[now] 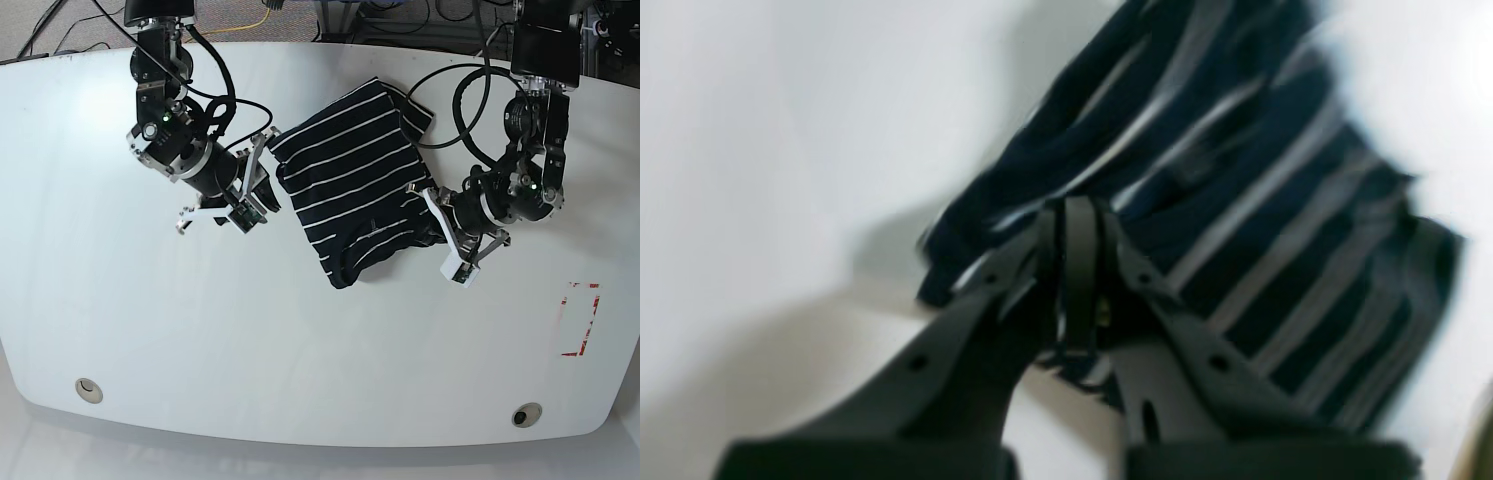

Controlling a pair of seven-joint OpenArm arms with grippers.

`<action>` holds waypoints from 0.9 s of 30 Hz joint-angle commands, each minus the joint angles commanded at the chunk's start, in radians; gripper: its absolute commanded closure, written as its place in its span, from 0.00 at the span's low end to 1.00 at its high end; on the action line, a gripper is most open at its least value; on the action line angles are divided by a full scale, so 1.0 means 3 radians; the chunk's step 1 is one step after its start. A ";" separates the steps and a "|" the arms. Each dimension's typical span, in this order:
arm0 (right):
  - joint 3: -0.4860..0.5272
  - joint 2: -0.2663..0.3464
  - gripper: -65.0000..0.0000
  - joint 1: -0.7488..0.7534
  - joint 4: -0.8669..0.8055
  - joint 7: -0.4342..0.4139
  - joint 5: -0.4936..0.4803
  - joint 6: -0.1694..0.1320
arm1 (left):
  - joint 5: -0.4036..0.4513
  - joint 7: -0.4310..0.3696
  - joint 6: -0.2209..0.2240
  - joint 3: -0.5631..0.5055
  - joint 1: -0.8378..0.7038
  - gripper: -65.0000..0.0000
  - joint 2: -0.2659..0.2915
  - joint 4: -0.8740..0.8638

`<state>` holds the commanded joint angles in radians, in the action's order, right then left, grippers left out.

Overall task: Layout the t-shirt on the table in an organized manner, then fold the t-shirt properly
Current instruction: 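Release the shirt and pat the folded bundle square with both grippers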

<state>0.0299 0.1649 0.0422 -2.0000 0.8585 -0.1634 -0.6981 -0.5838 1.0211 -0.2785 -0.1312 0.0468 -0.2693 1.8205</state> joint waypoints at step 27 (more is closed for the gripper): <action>0.0271 -0.0097 0.81 -0.0271 0.1565 -0.0987 0.0005 0.0000 | 0.0133 -0.0517 0.0010 -0.0005 -0.0143 1.00 0.0143 -0.1146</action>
<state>0.1112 0.1358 -0.0391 -1.5305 0.5623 -0.1619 -0.6981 -0.5439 0.8661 -0.2754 -0.1327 0.0038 -0.2263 1.4768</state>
